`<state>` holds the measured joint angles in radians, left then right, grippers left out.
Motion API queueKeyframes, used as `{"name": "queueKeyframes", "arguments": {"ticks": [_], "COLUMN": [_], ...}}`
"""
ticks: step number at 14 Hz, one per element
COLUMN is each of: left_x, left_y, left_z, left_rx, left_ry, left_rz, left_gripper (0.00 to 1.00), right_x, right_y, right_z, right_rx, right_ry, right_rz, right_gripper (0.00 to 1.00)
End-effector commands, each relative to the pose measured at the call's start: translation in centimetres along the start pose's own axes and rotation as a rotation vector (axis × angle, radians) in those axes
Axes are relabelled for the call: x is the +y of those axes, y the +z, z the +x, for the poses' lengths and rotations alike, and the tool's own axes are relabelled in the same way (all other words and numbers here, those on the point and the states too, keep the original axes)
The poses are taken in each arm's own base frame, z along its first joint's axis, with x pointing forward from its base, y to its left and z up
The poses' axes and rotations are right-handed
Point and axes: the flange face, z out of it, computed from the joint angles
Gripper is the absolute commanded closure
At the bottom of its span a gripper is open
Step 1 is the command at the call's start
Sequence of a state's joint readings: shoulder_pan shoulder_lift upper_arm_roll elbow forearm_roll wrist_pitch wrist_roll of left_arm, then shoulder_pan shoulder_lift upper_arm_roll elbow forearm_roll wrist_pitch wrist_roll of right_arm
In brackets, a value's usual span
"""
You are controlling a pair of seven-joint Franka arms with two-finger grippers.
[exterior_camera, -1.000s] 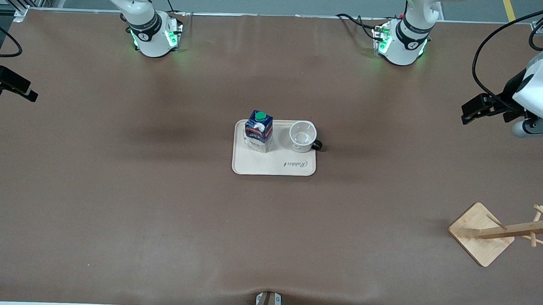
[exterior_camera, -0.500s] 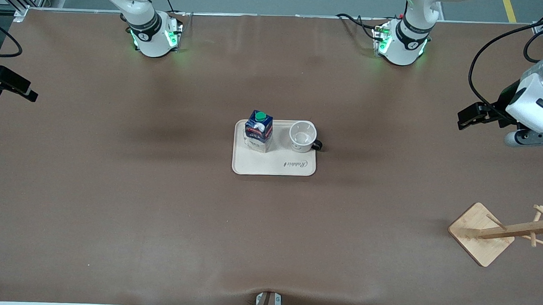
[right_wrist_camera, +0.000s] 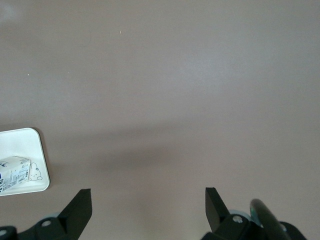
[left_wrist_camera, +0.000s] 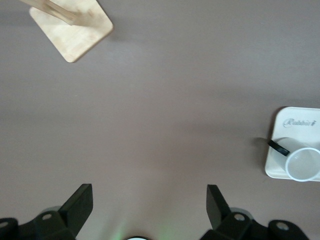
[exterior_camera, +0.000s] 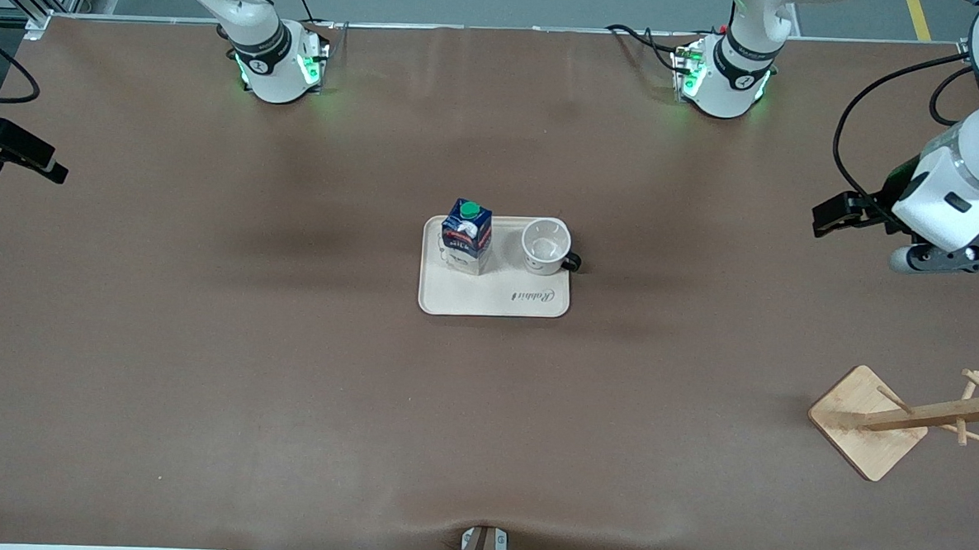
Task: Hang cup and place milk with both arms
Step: 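Move the left gripper toward the white mug on the tray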
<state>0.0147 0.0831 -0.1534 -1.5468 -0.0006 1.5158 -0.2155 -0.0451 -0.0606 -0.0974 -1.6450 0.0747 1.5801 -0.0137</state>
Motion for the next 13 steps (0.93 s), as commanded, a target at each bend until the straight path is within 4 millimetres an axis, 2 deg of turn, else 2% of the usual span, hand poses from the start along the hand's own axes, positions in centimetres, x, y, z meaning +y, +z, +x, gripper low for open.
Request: {"name": "queueKeyframes", "arguments": {"ticks": [1, 3, 6, 9, 13], "left_x": [1.5, 2.3, 5.6, 7.1, 7.6], "left_y": [-0.1, 0.3, 0.9, 1.1, 1.9], "left_z": [-0.3, -0.3, -0.9, -0.7, -0.1], "left_rx": [-0.031, -0.034, -0.032, -0.016, -0.024], "left_ry": [-0.075, -0.095, -0.144, -0.162, -0.162], "left_rz": [-0.083, -0.107, -0.103, -0.095, -0.083], "left_gripper": [0.0, 0.0, 0.0, 0.0, 0.0], "right_x": [0.2, 0.4, 0.7, 0.7, 0.7], "right_y": [-0.4, -0.4, -0.3, -0.3, -0.3], "right_z": [-0.3, -0.3, -0.3, -0.3, -0.3], "right_rx": [-0.002, -0.002, -0.003, -0.003, -0.003], "right_ry": [0.01, 0.013, 0.019, 0.019, 0.019], "right_rz": [-0.013, -0.013, -0.012, -0.01, -0.01], "right_gripper": [0.0, 0.0, 0.0, 0.0, 0.0]}}
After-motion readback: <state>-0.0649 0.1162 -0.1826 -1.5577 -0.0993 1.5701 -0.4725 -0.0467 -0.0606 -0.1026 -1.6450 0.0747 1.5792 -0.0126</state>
